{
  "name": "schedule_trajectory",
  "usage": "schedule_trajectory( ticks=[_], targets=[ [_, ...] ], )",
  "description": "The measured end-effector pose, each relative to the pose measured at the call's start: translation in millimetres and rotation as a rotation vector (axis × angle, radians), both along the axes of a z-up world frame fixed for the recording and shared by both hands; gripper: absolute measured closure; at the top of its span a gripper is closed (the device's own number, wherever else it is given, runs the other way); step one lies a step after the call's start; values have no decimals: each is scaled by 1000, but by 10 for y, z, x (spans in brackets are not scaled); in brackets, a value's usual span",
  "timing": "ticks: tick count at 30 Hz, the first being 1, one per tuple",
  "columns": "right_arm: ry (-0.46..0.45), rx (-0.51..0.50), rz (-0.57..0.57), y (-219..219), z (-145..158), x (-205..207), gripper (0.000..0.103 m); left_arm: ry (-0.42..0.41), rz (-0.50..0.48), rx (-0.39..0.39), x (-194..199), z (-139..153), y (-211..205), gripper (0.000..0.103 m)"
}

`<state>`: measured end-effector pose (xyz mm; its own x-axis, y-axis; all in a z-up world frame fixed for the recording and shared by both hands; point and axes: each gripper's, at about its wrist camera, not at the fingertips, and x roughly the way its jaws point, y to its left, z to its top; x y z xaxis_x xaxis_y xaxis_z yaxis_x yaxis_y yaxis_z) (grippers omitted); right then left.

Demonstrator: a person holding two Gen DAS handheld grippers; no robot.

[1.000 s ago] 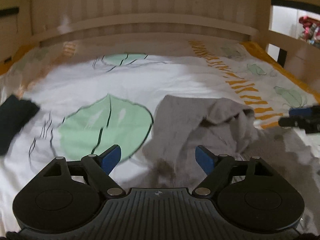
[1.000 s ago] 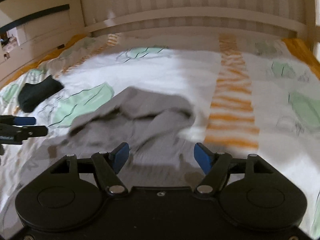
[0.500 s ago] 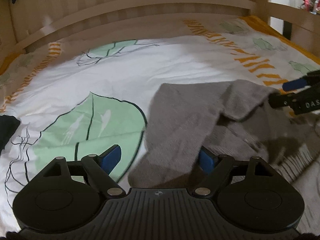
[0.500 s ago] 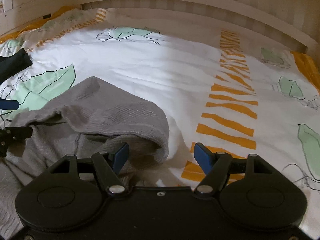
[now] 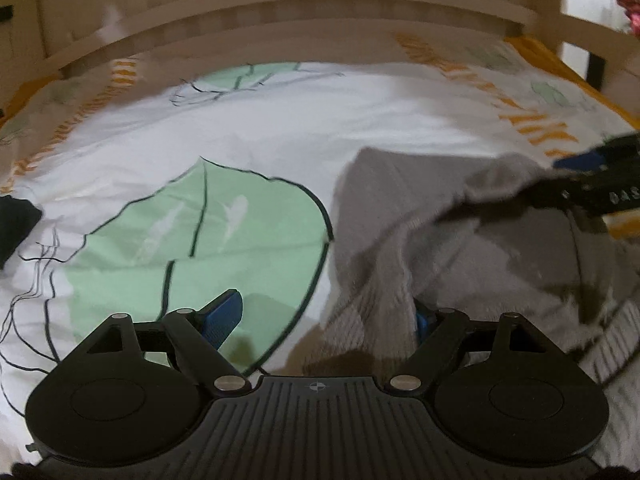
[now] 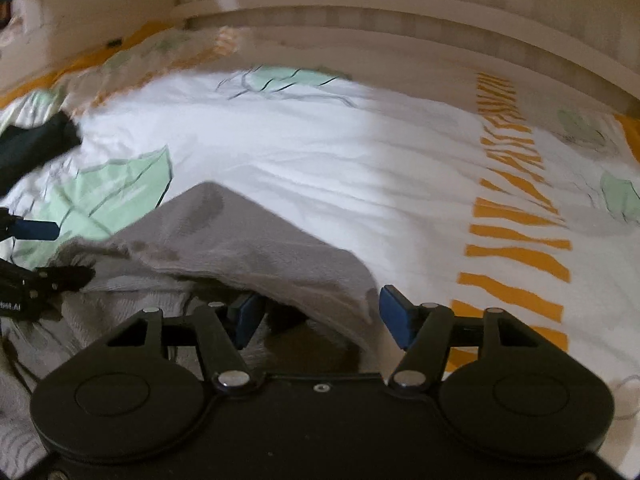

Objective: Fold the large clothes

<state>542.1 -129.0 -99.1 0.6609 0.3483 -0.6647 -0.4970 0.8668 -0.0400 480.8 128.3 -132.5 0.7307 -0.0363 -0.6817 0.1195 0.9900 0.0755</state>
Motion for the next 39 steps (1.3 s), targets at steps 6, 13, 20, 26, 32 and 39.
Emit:
schedule_trajectory(
  ticks=[6,13,20,26,32,39],
  targets=[
    [-15,-15,-42,33,148,118,92,-126,45,78,246,432,-40,68],
    [-173,146,-135,-465,408,-88,88,-312,-5,185,52,464,-283,52],
    [38,32,-114,-698,-270,-168,75,-20,22,77,190,-70,62,43],
    [53,79,-125,-811,-174,-150,59,22,-12,20,156,109,151,42],
    [84,101,-12,-793,-24,-334,45,87,-86,4,-59,99,169,42],
    [89,118,97,-733,168,-500,43,209,-97,-188,44,35,483,42]
  ],
)
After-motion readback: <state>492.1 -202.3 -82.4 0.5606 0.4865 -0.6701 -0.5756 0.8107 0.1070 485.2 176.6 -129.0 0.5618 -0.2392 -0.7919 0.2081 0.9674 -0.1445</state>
